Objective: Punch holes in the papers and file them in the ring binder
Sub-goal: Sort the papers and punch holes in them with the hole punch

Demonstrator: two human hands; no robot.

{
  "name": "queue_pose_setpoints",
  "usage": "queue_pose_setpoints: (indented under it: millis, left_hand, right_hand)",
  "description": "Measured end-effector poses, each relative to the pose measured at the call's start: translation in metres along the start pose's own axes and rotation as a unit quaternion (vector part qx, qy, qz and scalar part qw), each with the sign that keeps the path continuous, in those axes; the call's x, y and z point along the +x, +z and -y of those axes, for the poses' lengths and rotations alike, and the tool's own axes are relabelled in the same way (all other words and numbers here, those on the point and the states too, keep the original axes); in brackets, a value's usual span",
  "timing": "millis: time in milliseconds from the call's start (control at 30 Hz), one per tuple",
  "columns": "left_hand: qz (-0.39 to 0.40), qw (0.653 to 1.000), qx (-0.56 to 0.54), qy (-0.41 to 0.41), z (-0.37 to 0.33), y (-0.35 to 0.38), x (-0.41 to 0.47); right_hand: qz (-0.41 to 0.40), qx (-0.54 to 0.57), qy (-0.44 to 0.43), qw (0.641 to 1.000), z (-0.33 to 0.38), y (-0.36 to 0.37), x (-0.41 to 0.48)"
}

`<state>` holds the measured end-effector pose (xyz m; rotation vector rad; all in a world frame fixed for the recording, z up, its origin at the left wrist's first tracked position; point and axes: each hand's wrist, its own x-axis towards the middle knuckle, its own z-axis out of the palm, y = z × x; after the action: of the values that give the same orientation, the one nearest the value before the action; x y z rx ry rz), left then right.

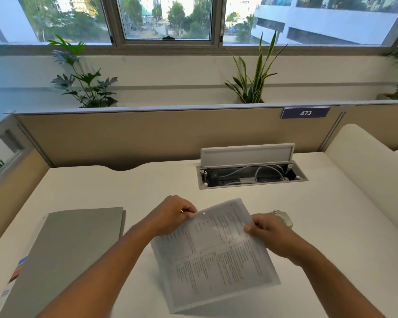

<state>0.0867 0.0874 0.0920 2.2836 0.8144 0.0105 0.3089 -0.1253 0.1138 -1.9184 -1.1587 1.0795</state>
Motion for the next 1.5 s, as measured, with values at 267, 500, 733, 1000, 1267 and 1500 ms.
queue_pose_setpoints:
  millis: [267,500,733,1000,1267,1500]
  left_hand:
    - [-0.103,0.948,-0.270,-0.130,0.029,0.024,-0.019]
    - [-0.179,0.849,-0.439,-0.235,0.030,0.067,-0.033]
    - [-0.195,0.824,-0.432,-0.310,0.034,0.104,-0.029]
    - [-0.177,0.860,-0.330,-0.346,0.046,0.123,-0.021]
    - [-0.183,0.892,-0.220,-0.351,0.045,0.129,-0.017]
    - [-0.188,0.905,-0.188,-0.333,0.044,0.134,-0.015]
  right_hand:
    - [-0.024,0.306,0.054,0.950,-0.031,-0.012,0.010]
    - [-0.086,0.288,0.091,0.949,-0.061,0.057,0.009]
    - [-0.253,0.175,0.142,0.941,-0.083,0.085,0.017]
    - [-0.267,0.065,0.150,0.950,-0.094,0.090,0.030]
    - [-0.255,-0.031,0.163,0.953,-0.106,0.098,0.041]
    - [-0.278,-0.066,0.167,0.944,-0.109,0.099,0.042]
